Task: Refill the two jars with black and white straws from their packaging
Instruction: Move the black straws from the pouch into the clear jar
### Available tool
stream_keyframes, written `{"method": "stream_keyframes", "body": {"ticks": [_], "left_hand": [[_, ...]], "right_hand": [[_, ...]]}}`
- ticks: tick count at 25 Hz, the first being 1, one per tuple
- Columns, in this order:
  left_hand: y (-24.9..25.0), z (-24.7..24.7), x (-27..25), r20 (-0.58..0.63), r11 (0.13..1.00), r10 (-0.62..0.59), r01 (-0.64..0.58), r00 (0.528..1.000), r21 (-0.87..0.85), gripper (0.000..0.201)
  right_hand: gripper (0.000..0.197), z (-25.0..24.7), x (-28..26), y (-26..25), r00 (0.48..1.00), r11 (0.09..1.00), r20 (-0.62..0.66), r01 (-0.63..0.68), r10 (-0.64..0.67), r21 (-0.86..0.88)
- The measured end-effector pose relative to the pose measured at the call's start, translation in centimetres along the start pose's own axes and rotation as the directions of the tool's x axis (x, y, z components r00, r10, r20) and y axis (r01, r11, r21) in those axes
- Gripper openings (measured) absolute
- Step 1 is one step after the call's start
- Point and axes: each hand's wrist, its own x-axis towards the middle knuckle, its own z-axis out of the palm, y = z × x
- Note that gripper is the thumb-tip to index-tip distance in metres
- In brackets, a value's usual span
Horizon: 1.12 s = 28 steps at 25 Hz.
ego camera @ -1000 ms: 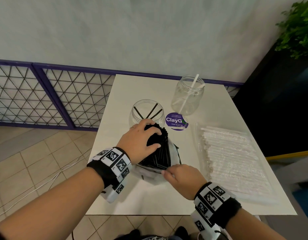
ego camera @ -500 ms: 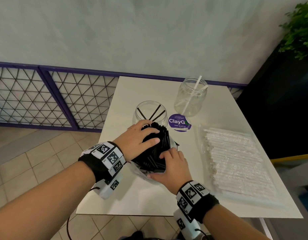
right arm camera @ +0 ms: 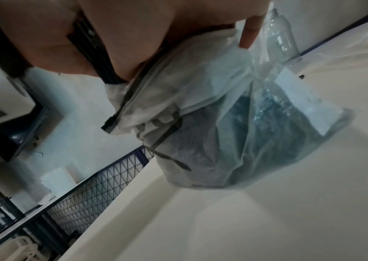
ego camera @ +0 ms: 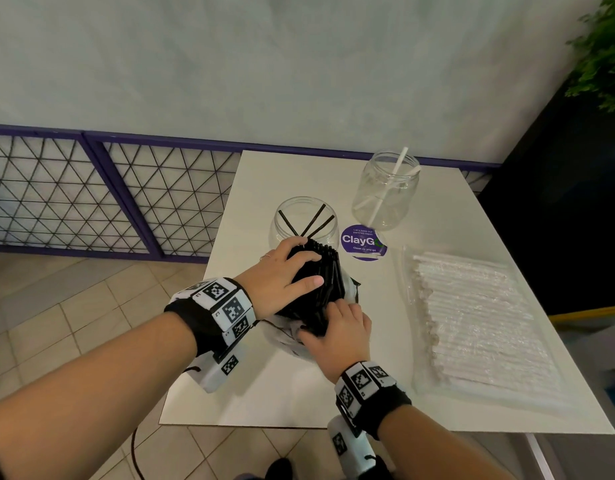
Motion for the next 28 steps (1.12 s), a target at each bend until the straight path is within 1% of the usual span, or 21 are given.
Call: {"method": "stream_keyframes", "body": {"ticks": [2, 4, 5, 7, 8, 9, 10, 11, 13, 14, 16, 18, 19, 20, 21, 22, 23, 24, 25, 27, 28], "left_hand": [[-0.1, 0.0, -0.1, 0.009, 1.0, 0.017, -0.017, 1.0, 0.011, 0.082], [0.0, 0.0, -0.2, 0.011, 0.999, 0.034, -0.034, 0.999, 0.01, 0.08], [0.1, 0.0, -0.2, 0.011, 0.999, 0.043, -0.044, 0.999, 0.005, 0.08], [0.4, -0.1, -0.3, 0.018, 0.999, 0.053, -0.053, 0.998, -0.007, 0.082], [0.5, -0.1, -0.5, 0.023, 0.998, 0.057, -0.057, 0.998, -0.006, 0.085], [0.5, -0.1, -0.6, 0.023, 0.998, 0.066, -0.066, 0.998, 0.006, 0.089], [0.5, 0.0, -0.6, 0.017, 0.996, 0.079, -0.08, 0.997, 0.03, 0.091], [0.3, 0.1, -0.7, 0.009, 0.994, 0.094, -0.094, 0.996, 0.05, 0.091], [-0.1, 0.3, -0.6, -0.012, 0.992, 0.115, -0.114, 0.993, 0.049, 0.085], [-0.3, 0.4, -0.6, -0.022, 0.992, 0.12, -0.119, 0.993, 0.044, 0.08], [-0.5, 0.6, -0.5, -0.035, 0.991, 0.128, -0.127, 0.991, 0.044, 0.074], [-0.6, 0.8, -0.4, -0.044, 0.99, 0.133, -0.131, 0.99, 0.044, 0.073], [-0.6, 0.8, -0.4, -0.047, 0.99, 0.134, -0.132, 0.99, 0.042, 0.073], [-0.5, 0.8, -0.5, -0.048, 0.99, 0.138, -0.137, 0.989, 0.038, 0.073], [-0.5, 0.8, -0.5, -0.051, 0.989, 0.147, -0.145, 0.988, 0.039, 0.071], [-0.4, 0.8, -0.5, -0.053, 0.987, 0.158, -0.156, 0.986, 0.049, 0.07], [-0.3, 0.9, -0.6, -0.053, 0.984, 0.17, -0.167, 0.984, 0.065, 0.068], [-0.3, 0.9, -0.7, -0.054, 0.982, 0.177, -0.172, 0.983, 0.08, 0.067], [-0.3, 0.8, -0.9, -0.056, 0.981, 0.177, -0.171, 0.983, 0.089, 0.067], [-0.3, 0.5, -1.2, -0.074, 0.981, 0.167, -0.158, 0.983, 0.108, 0.066], [-0.2, 0.3, -1.3, -0.096, 0.982, 0.159, -0.147, 0.983, 0.119, 0.068]], "right_hand": [[0.048, -0.8, -0.3, 1.1, 0.999, 0.997, -0.019, 0.046, -0.045, 0.069], [0.031, -2.0, -0.4, 2.0, 0.999, 0.978, -0.022, 0.038, -0.034, 0.203], [0.022, -2.6, -0.4, 2.3, 0.999, 0.955, -0.035, 0.032, -0.022, 0.295], [0.003, -3.6, -0.2, 2.5, 0.995, 0.881, -0.097, 0.029, 0.02, 0.473], [0.007, -4.0, 0.0, 2.4, 0.992, 0.851, -0.113, 0.015, 0.053, 0.526], [0.015, -4.2, 0.3, 2.5, 0.992, 0.835, -0.098, -0.012, 0.079, 0.55], [0.025, -4.4, 0.5, 2.4, 0.994, 0.824, -0.059, -0.044, 0.094, 0.565], [0.039, -4.4, 0.8, 2.4, 0.995, 0.817, -0.002, -0.078, 0.096, 0.572], [0.068, -4.8, 1.5, 2.2, 0.99, 0.81, 0.115, -0.129, 0.077, 0.572], [0.078, -5.2, 1.7, 2.1, 0.987, 0.815, 0.145, -0.135, 0.063, 0.564], [0.085, -6.2, 2.1, 1.8, 0.976, 0.816, 0.216, -0.122, -0.004, 0.565], [0.088, -7.1, 2.0, 1.2, 0.938, 0.807, 0.331, -0.112, -0.107, 0.58], [0.094, -7.0, 1.9, 1.0, 0.93, 0.822, 0.345, -0.095, -0.129, 0.562], [0.104, -6.6, 1.9, 1.0, 0.94, 0.851, 0.322, -0.073, -0.116, 0.52], [0.115, -6.0, 2.0, 1.1, 0.956, 0.877, 0.284, -0.078, -0.068, 0.474], [0.121, -5.6, 2.2, 1.0, 0.968, 0.887, 0.25, -0.101, -0.016, 0.45], [0.121, -5.3, 2.4, 1.1, 0.975, 0.88, 0.222, -0.129, 0.028, 0.458], [0.113, -5.1, 2.6, 1.2, 0.978, 0.863, 0.206, -0.139, 0.041, 0.486], [0.098, -5.0, 2.8, 1.3, 0.979, 0.846, 0.197, -0.142, 0.046, 0.513], [0.061, -4.9, 2.7, 1.5, 0.98, 0.831, 0.186, -0.154, 0.062, 0.534], [0.051, -4.9, 2.6, 1.7, 0.981, 0.82, 0.177, -0.161, 0.075, 0.549]]}}
